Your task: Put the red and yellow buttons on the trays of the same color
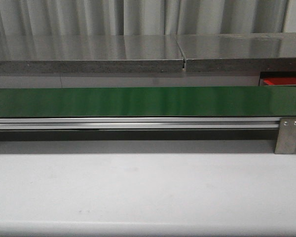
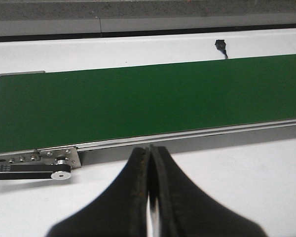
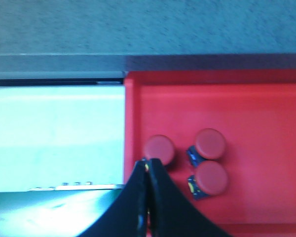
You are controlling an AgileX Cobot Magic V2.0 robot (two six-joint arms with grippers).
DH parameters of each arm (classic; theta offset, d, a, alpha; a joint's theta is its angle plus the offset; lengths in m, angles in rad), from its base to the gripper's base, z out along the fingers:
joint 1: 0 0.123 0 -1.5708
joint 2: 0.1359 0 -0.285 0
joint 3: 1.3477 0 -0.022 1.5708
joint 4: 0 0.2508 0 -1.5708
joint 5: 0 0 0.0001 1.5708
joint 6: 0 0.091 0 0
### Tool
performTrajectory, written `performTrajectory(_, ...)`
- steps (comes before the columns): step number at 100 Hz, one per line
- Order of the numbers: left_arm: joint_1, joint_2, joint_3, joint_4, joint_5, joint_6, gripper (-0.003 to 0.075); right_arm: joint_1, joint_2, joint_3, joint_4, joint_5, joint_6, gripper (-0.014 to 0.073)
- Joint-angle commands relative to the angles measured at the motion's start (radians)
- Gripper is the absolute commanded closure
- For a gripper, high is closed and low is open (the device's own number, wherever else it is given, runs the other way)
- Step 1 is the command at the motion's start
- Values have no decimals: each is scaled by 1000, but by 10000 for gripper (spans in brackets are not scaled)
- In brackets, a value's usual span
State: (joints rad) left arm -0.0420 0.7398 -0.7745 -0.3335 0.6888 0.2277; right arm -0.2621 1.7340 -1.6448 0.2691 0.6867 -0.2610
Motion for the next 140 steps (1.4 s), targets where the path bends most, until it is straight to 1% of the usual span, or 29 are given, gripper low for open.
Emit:
performTrajectory(1, -8, -4, -27, -18, -60, -2, 741, 29, -83, -5, 1, -58, -4, 712)
performTrajectory(26, -8, -4, -27, -18, -60, -2, 741, 91, -178, 124, -1, -129, -4, 712)
performTrajectory(39, -8, -4, -27, -18, -60, -2, 741, 94, -234, 208, -1, -161, -4, 712)
performTrajectory(65, -8, -4, -27, -18, -60, -2, 741, 94, -372, 388, -23, -296, -12, 712)
performTrajectory(86, -8, -4, -27, -18, -60, -2, 741, 94, -456, 502, -28, -383, -12, 712)
performTrajectory(121, -8, -4, -27, -18, -60, -2, 741, 96, -587, 637, -81, -455, -14, 712)
performTrajectory(140, -8, -4, -27, -18, -60, -2, 741, 96, -682, 723, -85, -456, -14, 712)
